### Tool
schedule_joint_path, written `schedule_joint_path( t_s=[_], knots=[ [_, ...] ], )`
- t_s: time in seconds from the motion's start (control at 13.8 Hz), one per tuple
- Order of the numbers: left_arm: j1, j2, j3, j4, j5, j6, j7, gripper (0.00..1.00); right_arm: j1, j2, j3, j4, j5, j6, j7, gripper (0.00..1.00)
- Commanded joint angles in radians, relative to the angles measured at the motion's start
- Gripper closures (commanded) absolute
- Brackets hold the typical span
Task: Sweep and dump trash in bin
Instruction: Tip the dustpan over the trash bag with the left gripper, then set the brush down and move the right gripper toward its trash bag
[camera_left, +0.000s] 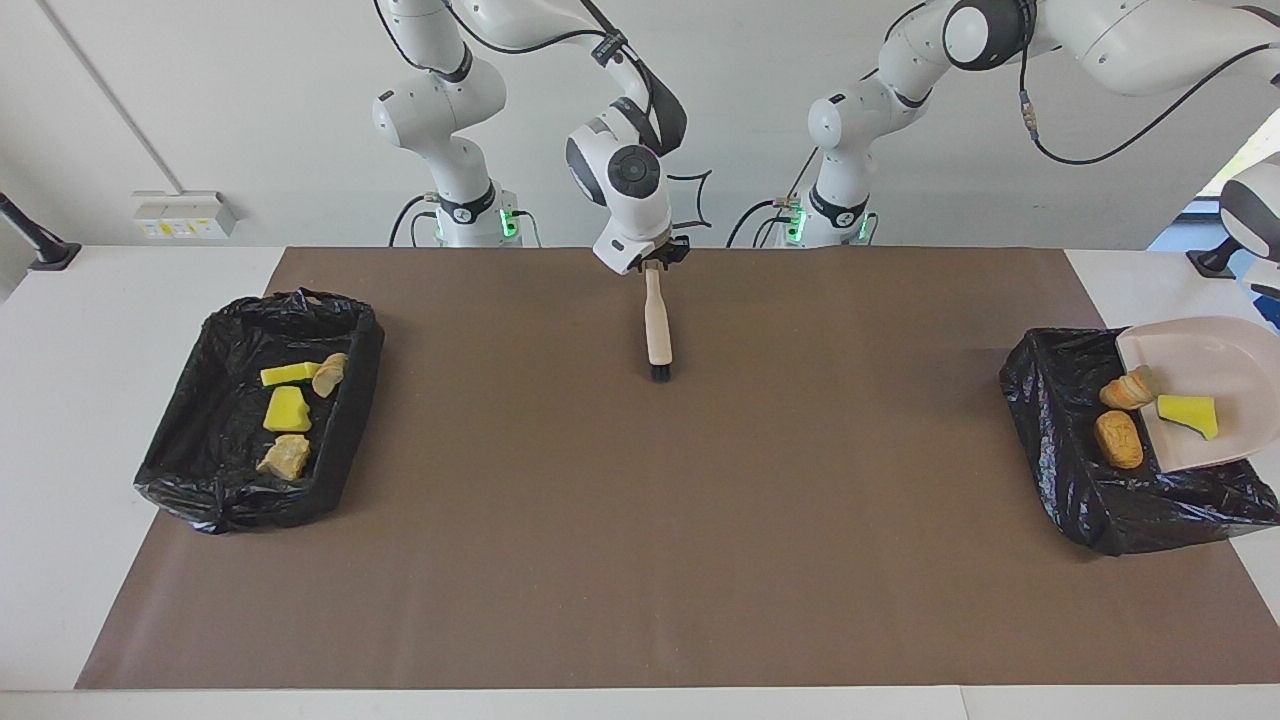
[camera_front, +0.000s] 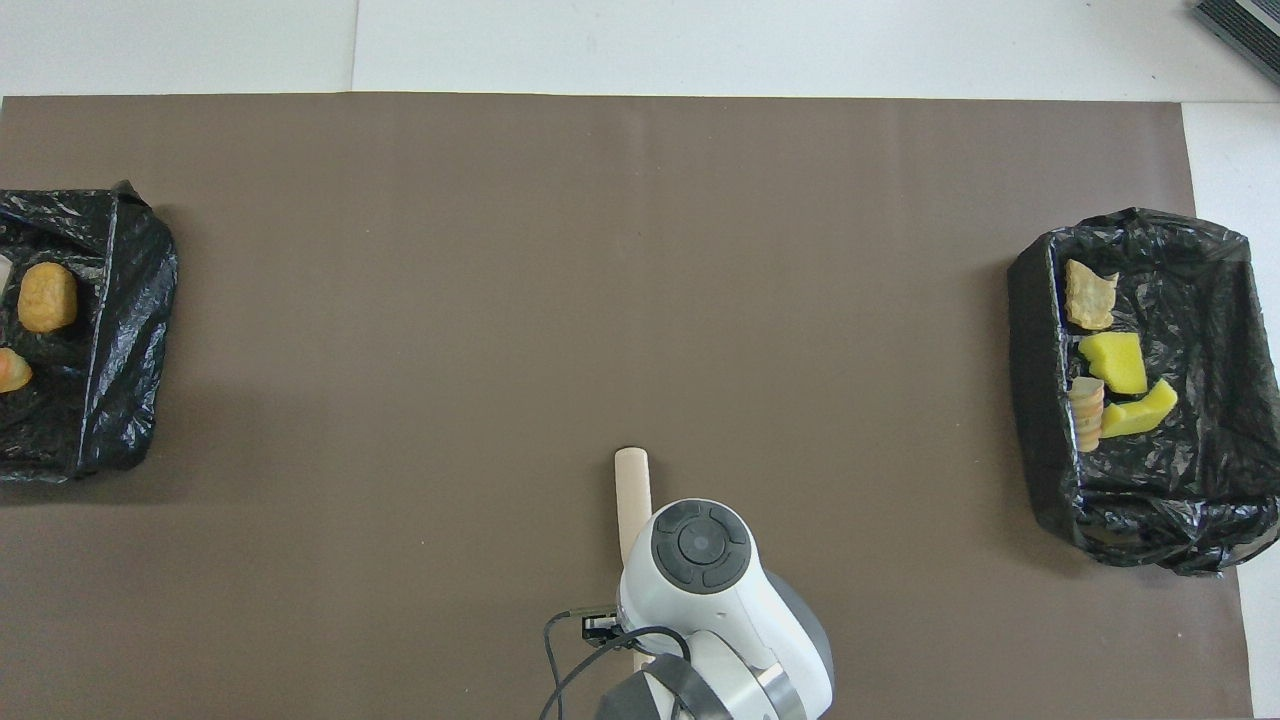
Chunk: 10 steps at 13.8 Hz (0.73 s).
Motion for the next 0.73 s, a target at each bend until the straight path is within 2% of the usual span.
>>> schedule_joint_path(
  t_s=[0.0, 0.15, 0.29, 0.65],
  knots=[
    [0.004, -0.03, 0.012, -0.003, 0.051, -0.008, -0.03, 1.0, -0.034, 0.031, -0.005, 0.046, -0.055, 0.015, -0.031, 0.0],
    [0.005, -0.05, 0.017, -0.003, 0.083, -0.004, -0.03, 1.0, -0.117, 0.03, -0.001, 0.083, -0.167, 0.022, -0.037, 0.0],
    [-0.005, -0.073, 0.017, -0.014, 0.095, -0.015, -0.057, 1.0, -0.196, 0.028, -0.002, 0.118, -0.221, 0.012, -0.037, 0.0],
    [-0.021, -0.2, 0.014, -0.254, 0.259, 0.059, -0.326, 1.0, -0.442, 0.014, -0.004, 0.183, -0.364, -0.024, -0.039, 0.0]
  ],
)
